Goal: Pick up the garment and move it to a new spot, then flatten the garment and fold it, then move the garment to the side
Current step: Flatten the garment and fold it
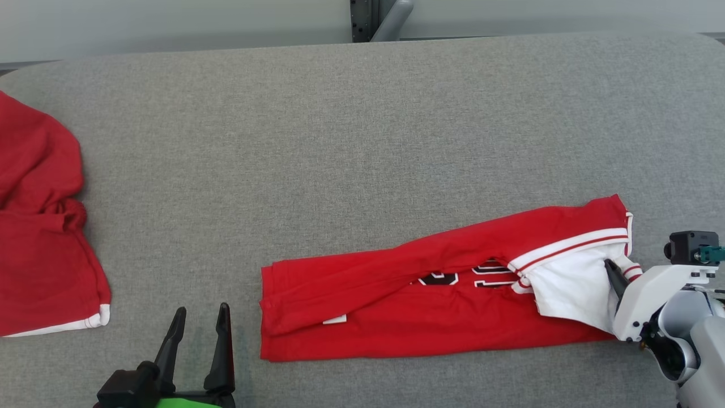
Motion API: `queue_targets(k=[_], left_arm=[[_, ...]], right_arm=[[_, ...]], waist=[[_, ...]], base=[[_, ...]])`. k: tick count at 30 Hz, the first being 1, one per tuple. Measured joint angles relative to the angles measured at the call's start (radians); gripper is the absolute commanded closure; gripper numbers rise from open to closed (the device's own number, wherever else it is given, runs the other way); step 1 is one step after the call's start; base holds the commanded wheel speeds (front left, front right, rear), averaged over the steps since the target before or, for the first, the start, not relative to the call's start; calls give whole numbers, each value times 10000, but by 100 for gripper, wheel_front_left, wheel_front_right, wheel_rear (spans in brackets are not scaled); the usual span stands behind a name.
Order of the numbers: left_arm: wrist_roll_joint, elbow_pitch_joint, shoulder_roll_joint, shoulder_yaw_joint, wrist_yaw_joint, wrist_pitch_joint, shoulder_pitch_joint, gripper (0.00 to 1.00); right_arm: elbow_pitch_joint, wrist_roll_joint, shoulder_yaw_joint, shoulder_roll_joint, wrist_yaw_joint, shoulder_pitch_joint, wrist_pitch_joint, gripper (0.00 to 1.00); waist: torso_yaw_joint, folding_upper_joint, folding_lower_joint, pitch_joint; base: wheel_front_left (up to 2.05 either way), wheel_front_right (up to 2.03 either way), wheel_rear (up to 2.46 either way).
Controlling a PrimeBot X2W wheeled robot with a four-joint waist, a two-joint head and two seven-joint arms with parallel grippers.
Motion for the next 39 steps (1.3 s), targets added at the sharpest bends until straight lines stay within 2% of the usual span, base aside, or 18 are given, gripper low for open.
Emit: queue_targets(k=[2,4,9,10,11,18,21,25,28,33,36,39], left_arm=[[38,25,-40,42,-29,2,1,0],[184,90,-109,199,-111,2,25,0],[297,232,-182,370,-205,2,120,0],[316,288,-228,405,-244,0,167,0],[316,288,-228,405,-244,0,167,0],[433,439,-311,545,-297,0,360,0],[435,522,-326,585,-301,2,427,0],[426,571,-351,570,-305,0,562,0],[316,570,-355,491,-305,2,594,0],[182,502,-366,364,-313,2,599,0],[182,504,-366,336,-314,0,586,0],[230,573,-368,209,-314,0,498,0]], right_arm=[[-31,334,113,-40,2,-20,25,100],[-102,1089,374,-360,15,-24,61,100],[-40,1781,274,-963,17,-17,15,100],[75,2077,38,-1392,17,-9,-25,100],[75,2077,38,-1392,17,-9,-25,100],[401,2286,-1248,-2966,15,222,-125,100],[65,2376,-1607,-3432,8,424,-61,100],[-1388,2420,-1448,-3682,8,770,330,100],[-2951,2380,-1032,-3325,8,1168,587,100],[-5001,2036,27,-1988,8,1867,857,100],[-5388,1534,690,-869,8,1972,842,100],[-5281,1060,1346,86,8,1911,729,100]], waist=[[-8,0,0,-26],[-53,0,0,-116],[-132,0,0,-286],[-168,0,0,-398],[-168,0,0,-398],[-197,0,0,-794],[-172,0,0,-977],[-148,0,0,-1221],[-166,0,0,-1322],[-211,0,0,-1200],[-233,0,0,-1040],[-239,0,0,-847]], base=[[0,0,0],[0,0,0],[0,0,0],[0,0,0],[0,0,0],[0,0,0],[0,0,0],[0,0,0],[0,0,0],[0,0,0],[0,0,0],[0,0,0]])
